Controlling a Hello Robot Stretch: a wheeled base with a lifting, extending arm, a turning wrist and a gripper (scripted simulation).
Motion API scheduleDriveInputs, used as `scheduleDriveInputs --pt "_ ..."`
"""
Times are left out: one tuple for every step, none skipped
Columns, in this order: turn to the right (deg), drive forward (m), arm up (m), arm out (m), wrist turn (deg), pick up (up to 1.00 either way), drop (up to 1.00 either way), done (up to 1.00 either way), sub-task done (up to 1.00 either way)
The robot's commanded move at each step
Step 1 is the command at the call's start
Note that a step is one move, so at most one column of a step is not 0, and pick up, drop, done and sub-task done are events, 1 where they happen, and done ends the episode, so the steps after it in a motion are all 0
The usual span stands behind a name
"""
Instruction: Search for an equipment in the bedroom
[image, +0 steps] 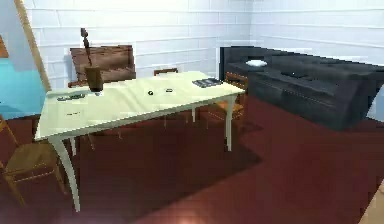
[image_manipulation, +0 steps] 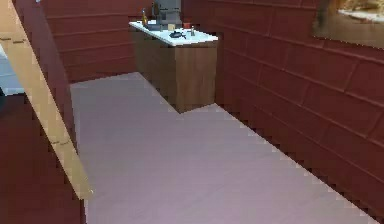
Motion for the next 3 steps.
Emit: scheduleDriveInputs --pt "-45.0 0.00 0.00 0.00 0.0 0.00 0.00 0.00 0.00" --pt "-6.0 0.00 0.00 0.00 0.0 0.00 0.00 0.00 0.00" --pt "-3.0 0.00 0.00 0.00 0.0 0.00 0.00 0.00 0.00"
